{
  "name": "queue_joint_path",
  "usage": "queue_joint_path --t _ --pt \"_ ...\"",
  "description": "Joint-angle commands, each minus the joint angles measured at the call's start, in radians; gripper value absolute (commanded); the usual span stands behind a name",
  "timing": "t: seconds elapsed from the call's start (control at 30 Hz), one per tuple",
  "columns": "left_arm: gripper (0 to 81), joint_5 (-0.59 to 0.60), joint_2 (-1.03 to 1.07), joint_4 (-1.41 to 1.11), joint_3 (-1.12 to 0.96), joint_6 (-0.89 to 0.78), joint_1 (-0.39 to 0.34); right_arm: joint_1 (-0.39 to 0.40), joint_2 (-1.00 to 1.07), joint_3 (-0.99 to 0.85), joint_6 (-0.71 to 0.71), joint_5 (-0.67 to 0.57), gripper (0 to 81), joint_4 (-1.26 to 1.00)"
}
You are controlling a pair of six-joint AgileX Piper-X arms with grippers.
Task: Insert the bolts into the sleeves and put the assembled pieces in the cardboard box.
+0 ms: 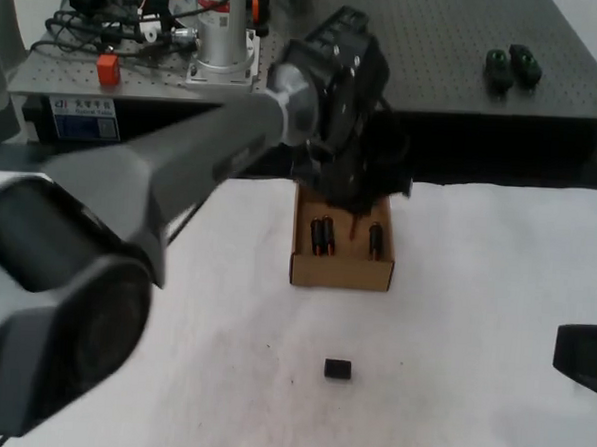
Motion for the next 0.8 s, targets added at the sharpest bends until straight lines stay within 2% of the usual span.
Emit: queue_joint_path --t 0.0,0.1,0.27,0.33,0.43,0.57,0.67,0.77 --pt "0.3 -0.028 0.049 0.082 -0.065 -0.014 0.009 -0.003 -0.007 -0.005 -0.011 0.001 41.8 0.003" --pt "6.6 -0.028 0.056 0.119 -0.065 -0.032 0.013 -0.003 -0.007 -0.005 -0.011 0.001 41.8 0.007" --pt "31.8 -0.02 0.042 0.135 -0.069 -0.032 0.017 -0.003 -0.007 -0.005 -0.011 0.001 41.8 0.007" --pt "36.7 -0.02 0.014 0.156 -0.069 -0.02 0.017 -0.003 -0.007 -0.005 -0.011 0.001 41.8 0.007" --pt "36.1 -0.034 -0.057 0.225 -0.069 0.037 0.017 -0.003 -0.001 -0.005 -0.011 -0.002 41.8 0.011" --pt "32.1 -0.102 -0.162 0.337 -0.05 0.397 -0.01 -0.003 0.019 -0.005 -0.011 -0.027 41.8 0.018" --pt "32.0 -0.04 -0.22 0.418 -0.005 0.669 -0.051 -0.003 0.03 -0.005 -0.011 -0.029 41.8 0.018" --pt "32.1 0.027 -0.24 0.473 0.065 0.818 -0.094 -0.003 0.037 -0.005 -0.033 -0.029 41.8 0.018"
